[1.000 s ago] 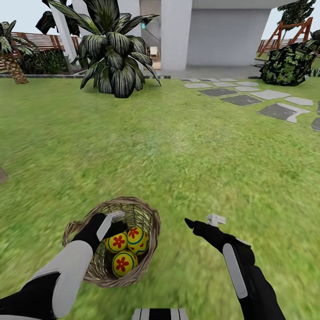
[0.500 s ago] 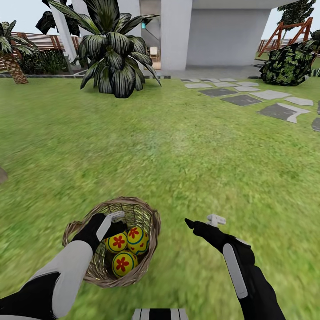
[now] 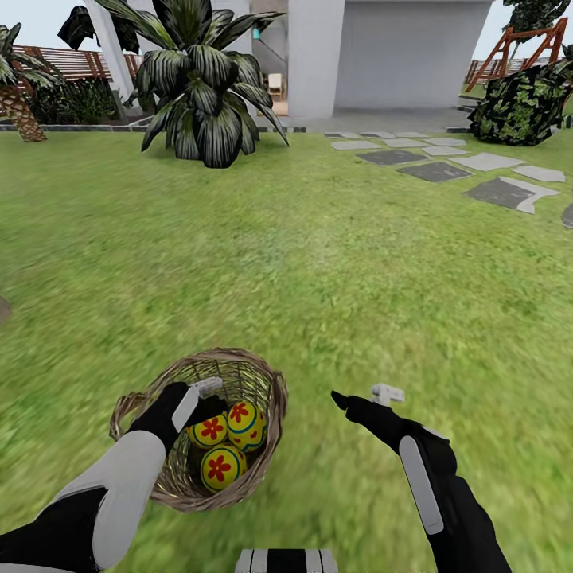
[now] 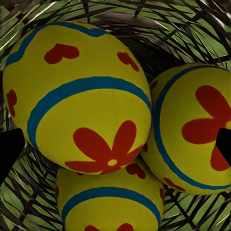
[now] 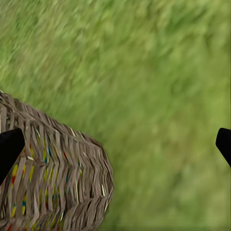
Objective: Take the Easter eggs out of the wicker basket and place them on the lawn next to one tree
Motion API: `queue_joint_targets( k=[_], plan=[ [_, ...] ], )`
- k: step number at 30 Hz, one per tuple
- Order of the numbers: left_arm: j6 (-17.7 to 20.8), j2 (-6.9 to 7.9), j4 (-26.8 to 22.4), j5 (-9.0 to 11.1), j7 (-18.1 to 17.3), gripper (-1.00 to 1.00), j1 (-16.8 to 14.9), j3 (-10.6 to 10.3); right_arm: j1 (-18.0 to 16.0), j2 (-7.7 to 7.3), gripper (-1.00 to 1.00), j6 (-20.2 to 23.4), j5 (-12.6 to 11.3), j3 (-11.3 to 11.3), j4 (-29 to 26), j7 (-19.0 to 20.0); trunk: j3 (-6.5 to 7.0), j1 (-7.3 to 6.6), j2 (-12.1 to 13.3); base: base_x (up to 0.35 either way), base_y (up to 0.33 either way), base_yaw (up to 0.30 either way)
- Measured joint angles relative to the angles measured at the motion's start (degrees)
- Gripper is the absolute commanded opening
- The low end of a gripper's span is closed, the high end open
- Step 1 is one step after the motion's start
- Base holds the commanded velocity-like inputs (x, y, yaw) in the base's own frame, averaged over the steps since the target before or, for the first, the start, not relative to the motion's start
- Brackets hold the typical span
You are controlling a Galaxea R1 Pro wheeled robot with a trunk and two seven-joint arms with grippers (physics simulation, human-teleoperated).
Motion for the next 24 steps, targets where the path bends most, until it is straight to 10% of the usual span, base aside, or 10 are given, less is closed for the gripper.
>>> queue_joint_targets(
  k=[24],
  plan=[
    [-2.0,1.29,-0.5,0.0,-0.2,1.00,0.0,0.0,0.0,0.06,1.00,0.0,0.0,0.0,0.0,0.0,-0.89,0.10,-0.1,0.000,0.000,0.000]
  ],
)
